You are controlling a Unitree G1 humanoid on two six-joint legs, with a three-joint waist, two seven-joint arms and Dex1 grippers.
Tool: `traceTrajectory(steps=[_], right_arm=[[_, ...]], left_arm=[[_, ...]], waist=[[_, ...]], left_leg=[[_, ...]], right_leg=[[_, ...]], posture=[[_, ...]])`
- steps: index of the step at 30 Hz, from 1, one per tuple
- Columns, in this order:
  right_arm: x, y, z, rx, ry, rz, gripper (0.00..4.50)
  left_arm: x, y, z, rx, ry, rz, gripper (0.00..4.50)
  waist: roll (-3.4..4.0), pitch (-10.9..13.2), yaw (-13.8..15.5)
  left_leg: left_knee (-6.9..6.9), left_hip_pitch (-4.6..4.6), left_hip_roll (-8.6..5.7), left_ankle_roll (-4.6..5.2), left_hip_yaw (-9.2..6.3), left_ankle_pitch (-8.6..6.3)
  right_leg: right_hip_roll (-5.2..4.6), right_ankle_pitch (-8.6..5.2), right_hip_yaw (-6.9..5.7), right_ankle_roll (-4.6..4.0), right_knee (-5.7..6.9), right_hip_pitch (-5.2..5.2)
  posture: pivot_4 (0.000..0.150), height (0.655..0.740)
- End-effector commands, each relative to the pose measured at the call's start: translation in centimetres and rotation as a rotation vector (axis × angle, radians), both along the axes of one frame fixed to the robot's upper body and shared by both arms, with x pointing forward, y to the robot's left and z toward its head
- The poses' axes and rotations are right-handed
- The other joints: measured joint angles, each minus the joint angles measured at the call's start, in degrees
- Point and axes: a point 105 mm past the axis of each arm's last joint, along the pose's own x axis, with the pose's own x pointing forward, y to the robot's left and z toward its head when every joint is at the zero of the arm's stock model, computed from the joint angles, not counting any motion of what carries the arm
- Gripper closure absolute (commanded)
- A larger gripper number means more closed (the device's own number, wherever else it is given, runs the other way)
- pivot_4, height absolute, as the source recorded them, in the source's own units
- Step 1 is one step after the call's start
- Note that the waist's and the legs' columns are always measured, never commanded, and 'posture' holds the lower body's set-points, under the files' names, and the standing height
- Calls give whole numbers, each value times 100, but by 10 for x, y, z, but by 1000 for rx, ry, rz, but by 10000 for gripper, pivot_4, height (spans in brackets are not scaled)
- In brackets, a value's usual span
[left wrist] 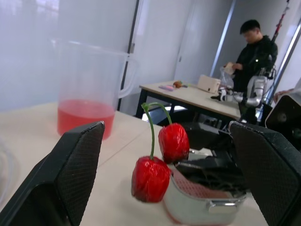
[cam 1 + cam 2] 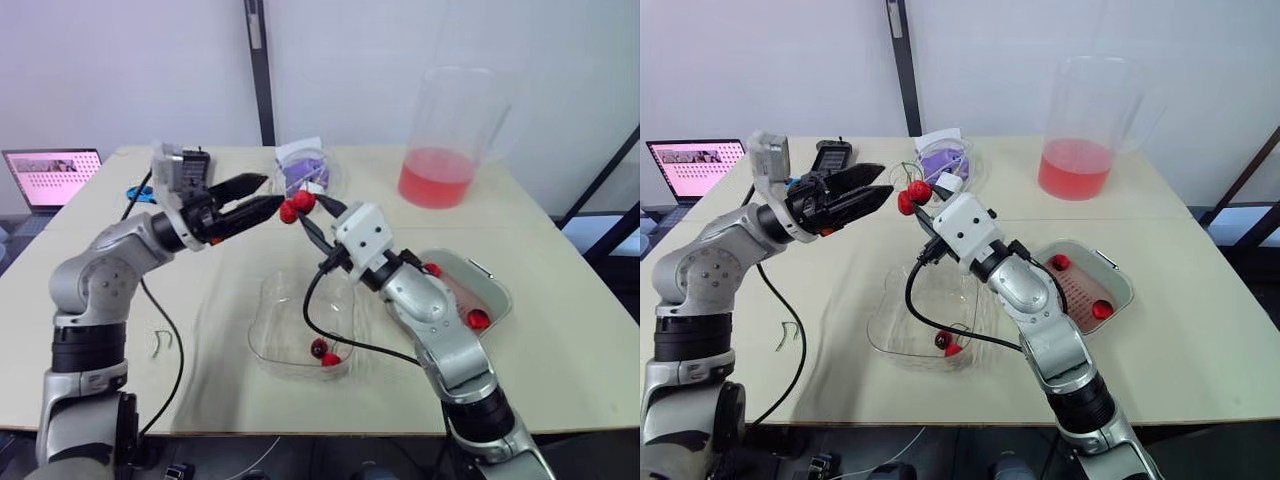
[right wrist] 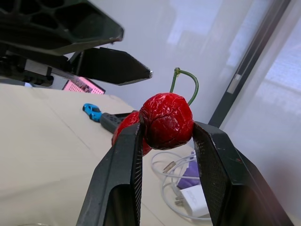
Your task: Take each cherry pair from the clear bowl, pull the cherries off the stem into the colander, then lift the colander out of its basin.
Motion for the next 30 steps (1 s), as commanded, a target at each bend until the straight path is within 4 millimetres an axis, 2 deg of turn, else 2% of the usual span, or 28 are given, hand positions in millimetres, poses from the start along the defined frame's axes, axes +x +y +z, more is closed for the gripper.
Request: traceTrajectory(steps=[1,9,12,19,26,30], right_arm=[[-15,2,15,23,-86,23,28581],[-22,7,17,-20,-155,52,28581],[-24,8,17,-27,-168,54,29213],[-24,8,17,-29,-174,53,29213],[-24,8,16,-34,-169,62,29213],[-23,6,15,-29,-151,77,16088]], left_arm=[[-3,2,14,-33,-30,-6,0],[0,-13,20,-89,5,-67,0],[0,-17,22,-103,6,-89,8952],[-1,-19,26,-131,13,-118,44724],[-1,-20,26,-141,14,-123,44724],[-1,-19,27,-142,10,-121,45000]], waist=[[0,0,-9],[-1,0,17],[-1,0,4],[-1,0,-2],[-1,0,4],[-1,0,1]], left_leg=[[-1,1,0,0,1,0],[2,2,-1,0,1,0],[2,2,-1,0,0,0],[1,3,0,-3,0,2],[2,3,-1,-4,0,3],[2,3,-1,-5,0,3]], right_leg=[[0,0,1,0,0,0],[-1,0,0,0,0,3],[-1,0,0,0,0,3],[0,0,0,0,0,3],[-1,0,0,0,0,3],[-1,0,0,0,0,3]], posture=[[1500,7332],[1500,7332],[1500,7332],[1500,7332],[1500,7332],[1500,7332]])
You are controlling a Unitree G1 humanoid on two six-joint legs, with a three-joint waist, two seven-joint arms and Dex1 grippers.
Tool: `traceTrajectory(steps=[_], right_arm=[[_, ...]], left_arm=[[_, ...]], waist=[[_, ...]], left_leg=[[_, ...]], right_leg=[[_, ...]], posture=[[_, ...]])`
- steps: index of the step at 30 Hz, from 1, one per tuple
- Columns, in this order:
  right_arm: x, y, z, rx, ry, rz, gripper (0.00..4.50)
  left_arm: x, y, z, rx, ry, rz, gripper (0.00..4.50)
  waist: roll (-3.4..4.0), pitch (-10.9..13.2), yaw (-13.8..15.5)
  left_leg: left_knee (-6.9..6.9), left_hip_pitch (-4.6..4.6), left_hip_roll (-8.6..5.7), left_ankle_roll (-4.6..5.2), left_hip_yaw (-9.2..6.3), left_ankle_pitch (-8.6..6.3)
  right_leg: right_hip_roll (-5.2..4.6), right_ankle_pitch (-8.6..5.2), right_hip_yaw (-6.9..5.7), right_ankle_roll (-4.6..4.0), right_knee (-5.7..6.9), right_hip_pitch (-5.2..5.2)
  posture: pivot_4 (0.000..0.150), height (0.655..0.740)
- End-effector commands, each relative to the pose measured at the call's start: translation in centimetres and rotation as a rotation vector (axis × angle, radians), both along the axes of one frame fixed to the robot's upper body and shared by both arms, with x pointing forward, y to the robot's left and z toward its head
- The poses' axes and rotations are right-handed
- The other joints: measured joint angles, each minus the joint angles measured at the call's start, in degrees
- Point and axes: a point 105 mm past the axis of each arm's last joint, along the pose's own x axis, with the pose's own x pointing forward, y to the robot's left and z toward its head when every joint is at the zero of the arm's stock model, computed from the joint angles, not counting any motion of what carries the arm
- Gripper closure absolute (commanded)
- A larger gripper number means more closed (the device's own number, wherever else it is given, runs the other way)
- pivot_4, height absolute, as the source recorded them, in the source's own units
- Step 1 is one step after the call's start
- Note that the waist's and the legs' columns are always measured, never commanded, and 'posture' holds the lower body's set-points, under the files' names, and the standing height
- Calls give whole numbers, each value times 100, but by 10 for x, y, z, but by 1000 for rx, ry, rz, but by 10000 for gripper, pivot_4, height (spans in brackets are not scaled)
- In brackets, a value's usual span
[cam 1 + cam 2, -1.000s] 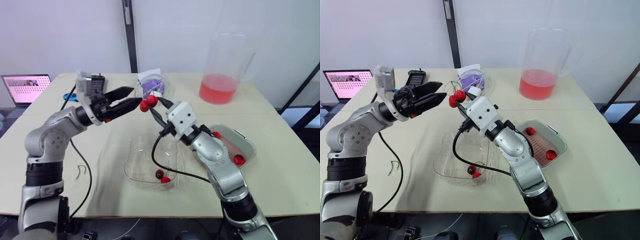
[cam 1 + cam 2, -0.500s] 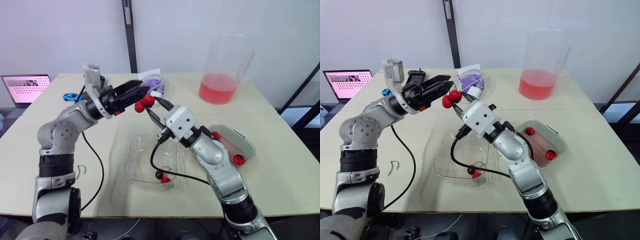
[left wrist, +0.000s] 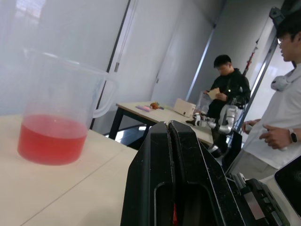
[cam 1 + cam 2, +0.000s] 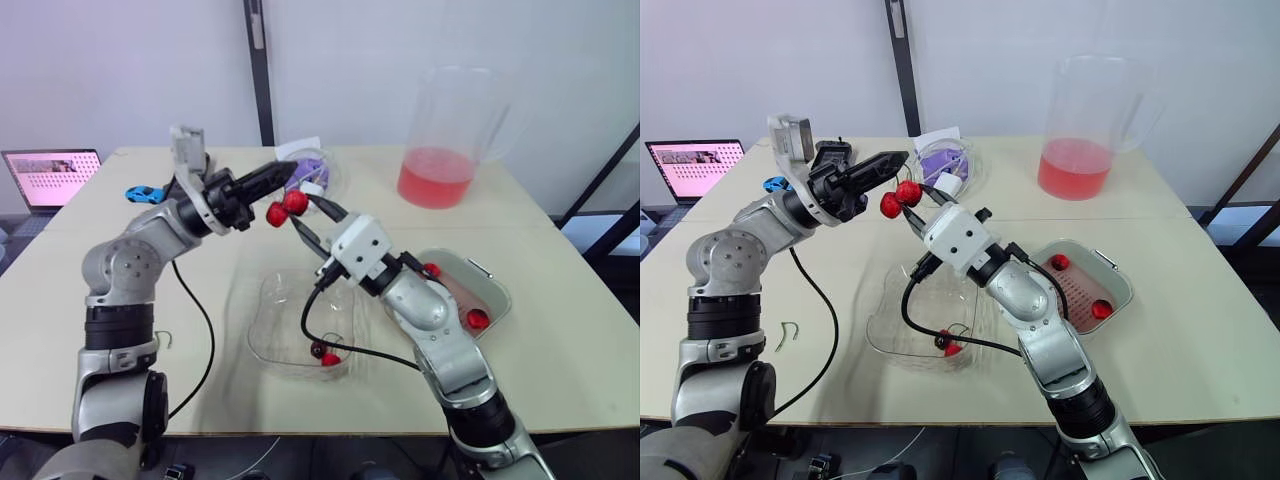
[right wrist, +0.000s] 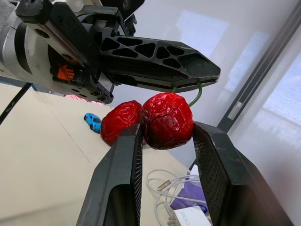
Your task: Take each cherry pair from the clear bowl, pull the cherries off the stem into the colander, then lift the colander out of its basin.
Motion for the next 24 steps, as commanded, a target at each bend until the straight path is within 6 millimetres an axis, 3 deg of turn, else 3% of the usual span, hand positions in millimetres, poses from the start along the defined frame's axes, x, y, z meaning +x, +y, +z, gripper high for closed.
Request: traceTrajectory(steps=[1,3,4,11,16,18,24], right_arm=[[-12,-4,13,31,-43,35,11283],[-12,-8,13,32,-27,39,1969],[-12,-10,12,37,-2,55,585],[-13,-43,14,261,603,391,585],[-20,-63,30,223,797,488,585],[-21,-63,28,206,841,487,585],[-38,-38,1,204,1045,610,585]], left_arm=[[-6,2,16,-26,-60,-5,45000],[-6,3,15,-24,-61,-3,45000],[-6,3,15,-21,-62,-2,45000],[-10,5,8,55,-145,4,45000],[-23,-2,-16,155,-171,-40,45000],[-28,-5,-21,162,-169,-61,45000],[-38,-12,-23,149,-154,-93,45000]], waist=[[0,0,-2],[0,0,4],[0,0,7],[1,1,5],[7,3,3],[7,3,3],[6,3,-3]], left_leg=[[0,0,0,0,0,0],[0,0,0,0,0,0],[0,0,0,0,0,0],[0,1,1,2,-2,-1],[-6,3,1,7,0,-4],[-7,2,3,10,-2,-5],[-3,1,2,11,0,-6]], right_leg=[[0,0,0,0,0,0],[0,0,0,0,0,0],[0,0,0,0,0,0],[0,0,-1,0,0,5],[-2,0,0,-1,-4,5],[2,0,-1,-1,-6,5],[1,0,1,-1,-5,5]], posture=[[1500,7332],[1500,7332],[1500,7332],[1500,7332],[1500,7332],[1500,7332],[1500,7332]])
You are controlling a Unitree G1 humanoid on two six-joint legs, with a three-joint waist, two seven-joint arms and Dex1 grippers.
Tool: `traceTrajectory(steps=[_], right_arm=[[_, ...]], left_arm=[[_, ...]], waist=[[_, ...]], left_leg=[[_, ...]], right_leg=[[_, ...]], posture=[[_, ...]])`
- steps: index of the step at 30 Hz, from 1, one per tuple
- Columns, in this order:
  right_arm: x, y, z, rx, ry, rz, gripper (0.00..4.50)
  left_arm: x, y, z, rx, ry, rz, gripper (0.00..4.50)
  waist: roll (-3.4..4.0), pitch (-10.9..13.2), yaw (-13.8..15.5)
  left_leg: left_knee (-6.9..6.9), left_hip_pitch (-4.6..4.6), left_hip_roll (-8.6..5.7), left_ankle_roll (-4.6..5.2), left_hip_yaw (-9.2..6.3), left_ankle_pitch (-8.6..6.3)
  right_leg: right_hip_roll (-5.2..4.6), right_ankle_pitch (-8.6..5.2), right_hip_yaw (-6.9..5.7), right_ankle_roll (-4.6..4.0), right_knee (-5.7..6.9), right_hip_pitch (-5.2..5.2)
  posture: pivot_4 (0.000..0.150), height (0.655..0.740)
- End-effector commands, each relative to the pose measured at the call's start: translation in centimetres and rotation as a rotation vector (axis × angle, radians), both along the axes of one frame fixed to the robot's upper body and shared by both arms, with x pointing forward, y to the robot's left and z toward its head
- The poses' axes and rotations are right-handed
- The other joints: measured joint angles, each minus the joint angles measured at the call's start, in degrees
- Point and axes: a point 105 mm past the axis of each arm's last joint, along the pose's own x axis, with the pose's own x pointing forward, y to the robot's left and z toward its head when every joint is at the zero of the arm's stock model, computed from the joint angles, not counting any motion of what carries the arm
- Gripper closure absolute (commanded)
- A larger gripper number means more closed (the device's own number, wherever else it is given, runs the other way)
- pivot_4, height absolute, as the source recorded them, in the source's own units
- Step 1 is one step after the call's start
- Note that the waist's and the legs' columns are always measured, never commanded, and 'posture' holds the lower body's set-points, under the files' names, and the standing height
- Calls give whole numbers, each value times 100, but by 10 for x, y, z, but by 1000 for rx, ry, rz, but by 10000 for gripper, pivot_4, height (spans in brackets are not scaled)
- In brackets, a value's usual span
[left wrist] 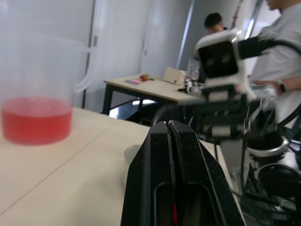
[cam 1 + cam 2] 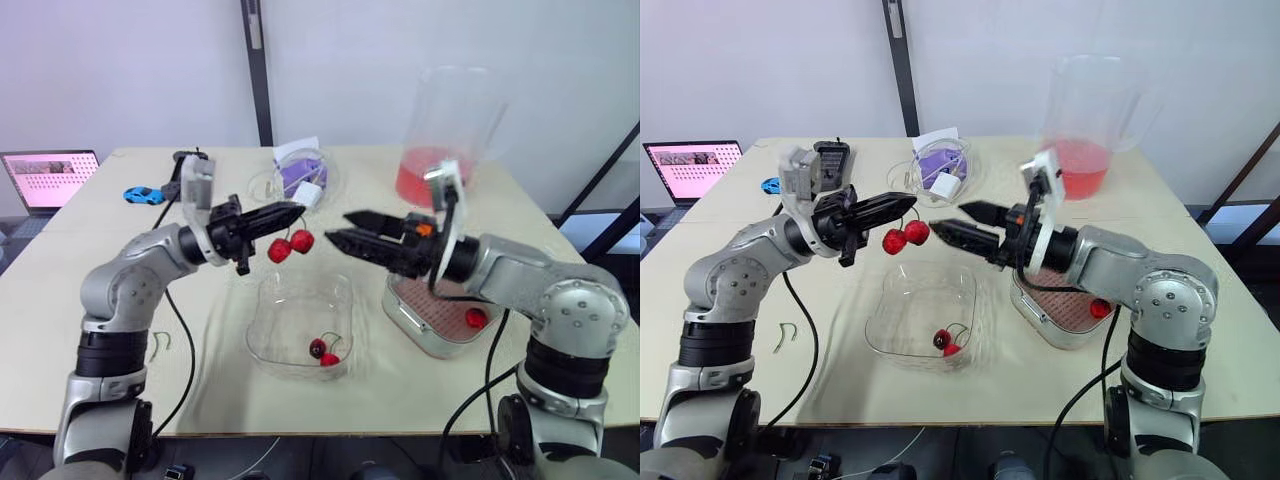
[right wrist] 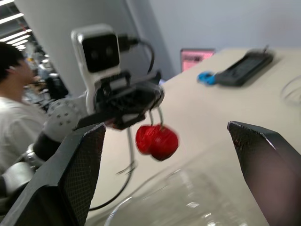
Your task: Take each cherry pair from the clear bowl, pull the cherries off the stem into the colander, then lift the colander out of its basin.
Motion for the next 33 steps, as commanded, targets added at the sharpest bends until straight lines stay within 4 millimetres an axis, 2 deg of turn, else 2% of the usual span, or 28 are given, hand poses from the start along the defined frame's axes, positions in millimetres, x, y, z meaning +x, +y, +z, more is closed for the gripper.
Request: traceTrajectory(steps=[1,4,13,16,20,33], right_arm=[[-10,15,-8,8,46,50,585],[-5,21,-17,-8,73,12,585],[0,29,-17,25,104,-12,585],[3,29,-19,36,119,-27,9353],[3,28,-19,37,124,-29,27187],[2,24,-20,26,128,-34,27187]], left_arm=[[-10,-3,1,2,-15,-25,45000],[-15,-7,-4,14,0,-45,45000],[-17,-8,-6,17,11,-48,45000],[-18,-9,-7,20,12,-49,45000],[-18,-9,-7,21,12,-49,45000],[-15,-7,-7,14,14,-49,45000]], waist=[[0,0,-1],[0,0,-2],[0,0,1],[0,0,1],[0,0,6],[0,0,4]], left_leg=[[0,0,0,0,0,0],[2,0,0,0,0,0],[1,-1,0,0,0,0],[1,-1,0,0,0,0],[1,-1,0,0,0,0],[0,-1,0,0,0,0]], right_leg=[[0,0,0,0,0,0],[0,0,0,0,1,0],[1,0,-1,0,0,-1],[1,0,-1,0,0,-1],[1,0,-1,0,-1,-1],[1,0,-1,0,-2,-1]], posture=[[1500,7332],[1500,7332],[1500,7332],[1500,7332],[1500,7332],[1500,7332]])
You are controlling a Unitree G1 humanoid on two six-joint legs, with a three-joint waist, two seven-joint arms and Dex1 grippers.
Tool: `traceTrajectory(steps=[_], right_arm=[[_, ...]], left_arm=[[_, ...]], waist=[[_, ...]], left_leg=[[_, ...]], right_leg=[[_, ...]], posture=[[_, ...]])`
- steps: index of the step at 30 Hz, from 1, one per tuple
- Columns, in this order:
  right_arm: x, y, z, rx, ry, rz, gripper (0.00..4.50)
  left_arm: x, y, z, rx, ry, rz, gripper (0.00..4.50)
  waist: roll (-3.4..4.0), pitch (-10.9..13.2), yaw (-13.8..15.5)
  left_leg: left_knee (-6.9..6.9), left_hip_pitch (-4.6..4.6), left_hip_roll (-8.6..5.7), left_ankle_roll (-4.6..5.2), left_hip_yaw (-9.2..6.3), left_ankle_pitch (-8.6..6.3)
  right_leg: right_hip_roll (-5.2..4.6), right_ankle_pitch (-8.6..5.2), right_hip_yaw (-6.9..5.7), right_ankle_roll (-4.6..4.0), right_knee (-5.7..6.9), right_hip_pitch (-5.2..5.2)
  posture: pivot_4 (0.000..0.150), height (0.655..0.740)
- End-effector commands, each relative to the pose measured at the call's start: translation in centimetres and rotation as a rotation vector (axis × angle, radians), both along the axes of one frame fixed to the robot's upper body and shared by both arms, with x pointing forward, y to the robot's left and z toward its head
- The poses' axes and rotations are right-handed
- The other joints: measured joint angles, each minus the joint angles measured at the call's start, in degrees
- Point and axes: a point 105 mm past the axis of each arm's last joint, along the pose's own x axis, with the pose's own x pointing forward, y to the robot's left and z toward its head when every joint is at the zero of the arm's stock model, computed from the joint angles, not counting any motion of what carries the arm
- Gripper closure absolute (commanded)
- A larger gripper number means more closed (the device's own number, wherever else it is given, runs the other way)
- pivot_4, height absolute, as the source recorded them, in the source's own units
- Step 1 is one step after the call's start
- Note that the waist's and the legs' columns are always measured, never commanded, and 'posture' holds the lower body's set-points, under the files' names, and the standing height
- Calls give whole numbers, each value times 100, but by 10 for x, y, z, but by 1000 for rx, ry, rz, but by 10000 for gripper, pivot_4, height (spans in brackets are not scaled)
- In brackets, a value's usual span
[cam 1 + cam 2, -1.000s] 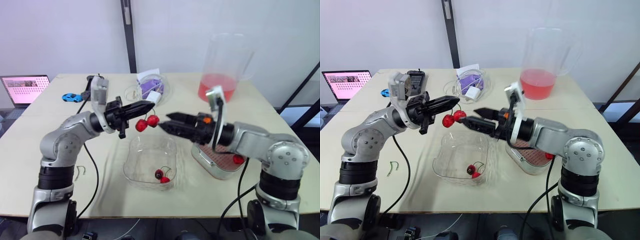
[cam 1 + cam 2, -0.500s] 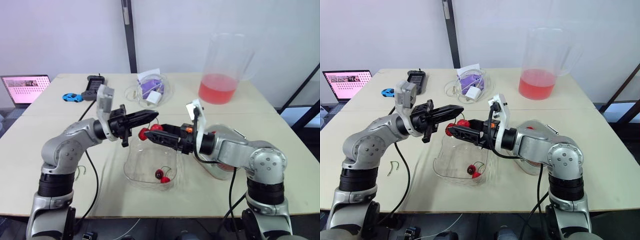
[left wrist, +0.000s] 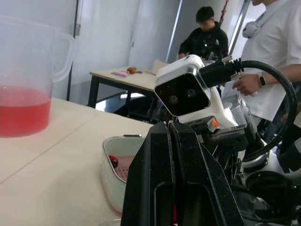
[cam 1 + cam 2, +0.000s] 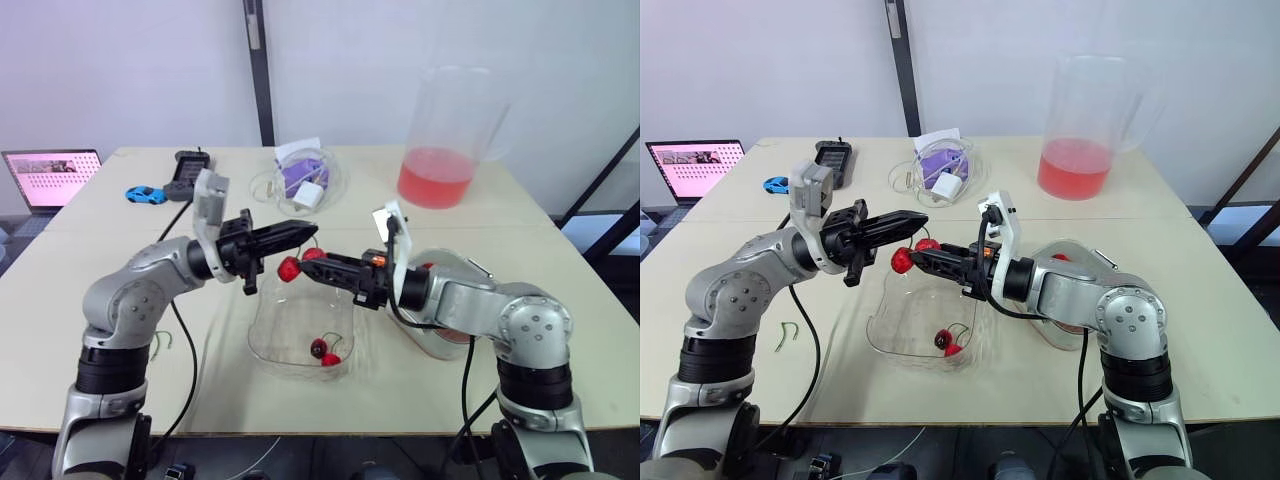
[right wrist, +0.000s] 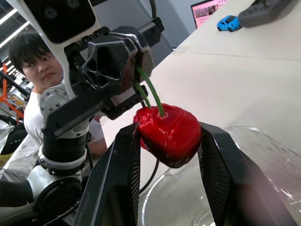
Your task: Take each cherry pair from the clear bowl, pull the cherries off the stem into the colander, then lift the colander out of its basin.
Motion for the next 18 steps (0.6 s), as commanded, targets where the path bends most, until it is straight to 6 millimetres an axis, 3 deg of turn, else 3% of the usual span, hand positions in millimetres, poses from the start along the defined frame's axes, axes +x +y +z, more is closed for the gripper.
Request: traceTrajectory(steps=[1,2,4,6,14,18], right_arm=[[-4,0,12,43,-35,14,27187],[-5,1,13,48,-37,15,27187],[-6,3,15,56,-39,24,31986],[-7,3,15,55,-40,29,39259],[-9,2,11,29,-31,35,39259],[-12,-2,-1,-42,-11,50,39259]], left_arm=[[-5,0,8,-17,-39,-20,45000],[-5,0,7,-16,-37,-24,45000],[-6,-1,6,-12,-35,-29,45000],[-6,-1,5,-11,-35,-29,45000],[-2,2,6,-8,-42,-16,45000],[-1,2,8,-10,-47,-14,45000]], waist=[[0,0,0],[0,0,0],[0,0,2],[0,0,2],[0,0,3],[0,0,7]], left_leg=[[0,0,0,0,0,0],[0,0,0,0,0,0],[0,0,0,0,0,0],[0,0,0,0,0,0],[0,0,0,0,0,0],[0,0,0,0,0,0]], right_leg=[[0,0,0,0,0,0],[0,0,0,0,0,0],[0,0,0,0,0,0],[0,0,0,0,0,0],[0,0,0,0,-1,0],[0,0,0,0,-2,0]], posture=[[1500,7332],[1500,7332],[1500,7332],[1500,7332],[1500,7332],[1500,7332]])
